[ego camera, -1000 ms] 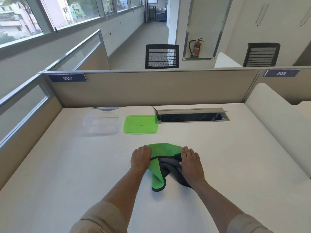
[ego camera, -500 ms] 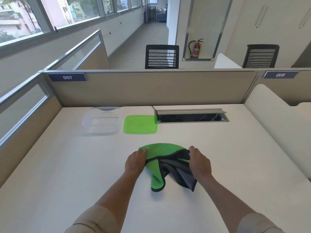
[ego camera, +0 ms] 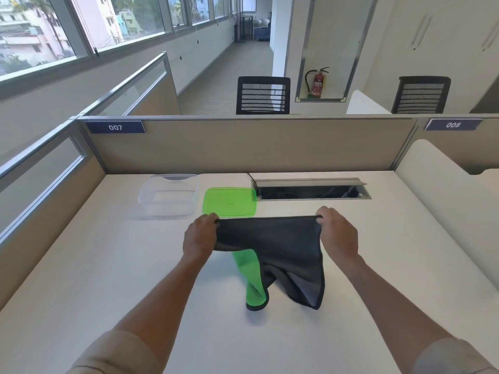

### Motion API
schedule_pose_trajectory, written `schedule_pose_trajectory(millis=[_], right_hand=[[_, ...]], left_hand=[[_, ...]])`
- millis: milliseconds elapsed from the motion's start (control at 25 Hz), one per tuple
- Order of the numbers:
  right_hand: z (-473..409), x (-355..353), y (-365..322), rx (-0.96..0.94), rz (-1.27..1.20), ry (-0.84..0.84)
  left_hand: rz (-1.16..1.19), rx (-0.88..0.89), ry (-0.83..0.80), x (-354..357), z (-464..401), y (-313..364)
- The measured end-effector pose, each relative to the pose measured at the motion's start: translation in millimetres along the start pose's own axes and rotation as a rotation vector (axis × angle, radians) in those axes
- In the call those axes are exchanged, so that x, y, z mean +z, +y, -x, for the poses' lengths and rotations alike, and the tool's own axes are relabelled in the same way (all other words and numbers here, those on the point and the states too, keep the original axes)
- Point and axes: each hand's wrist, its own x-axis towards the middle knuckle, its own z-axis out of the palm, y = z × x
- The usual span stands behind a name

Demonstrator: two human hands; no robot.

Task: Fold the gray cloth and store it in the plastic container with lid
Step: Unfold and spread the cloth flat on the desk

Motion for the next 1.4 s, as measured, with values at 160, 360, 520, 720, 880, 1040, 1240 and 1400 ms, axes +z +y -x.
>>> schedule_pose_trajectory(millis=[160,360,520,720,880,1040,1240,1400], right_hand=[[-21.8,-15.1,-10.5,-0.012,0.014,0.086],[-41.1,-32.0,-24.9,0.014,-0.003,0.193],[-63.0,-60.0,-33.6,0.045,-0.026,0.327],[-75.1,-90.8,-45.0,0.022,-0.044,0.426],[-71.0,-104.9,-55.6,0.025,-0.092,0.524],[-35.7,-102.0,-46.5,0.027,-0.163,0.477],[33.7,-73.4,-1.6,-0.001,-0.439,-0.136],[73.6,-44.4,20.7,0.086,-0.490,-0.516]], left_hand=[[0.030,-0.017,-0.012,-22.8,-16.3,-10.3],[0.133,-0.003,0.156,-53.6,-31.9,-9.8],[0.286,0.035,0.359,-83.6,-47.6,6.8],[0.341,0.108,0.558,-114.1,-55.0,14.7],[0.383,0.153,0.662,-132.6,-53.2,12.6],[0.467,0.237,0.493,-134.1,-27.1,-9.2],[0.517,0.085,0.023,-103.4,26.7,-61.0],[0.472,0.006,-0.225,-74.0,53.3,-92.9]])
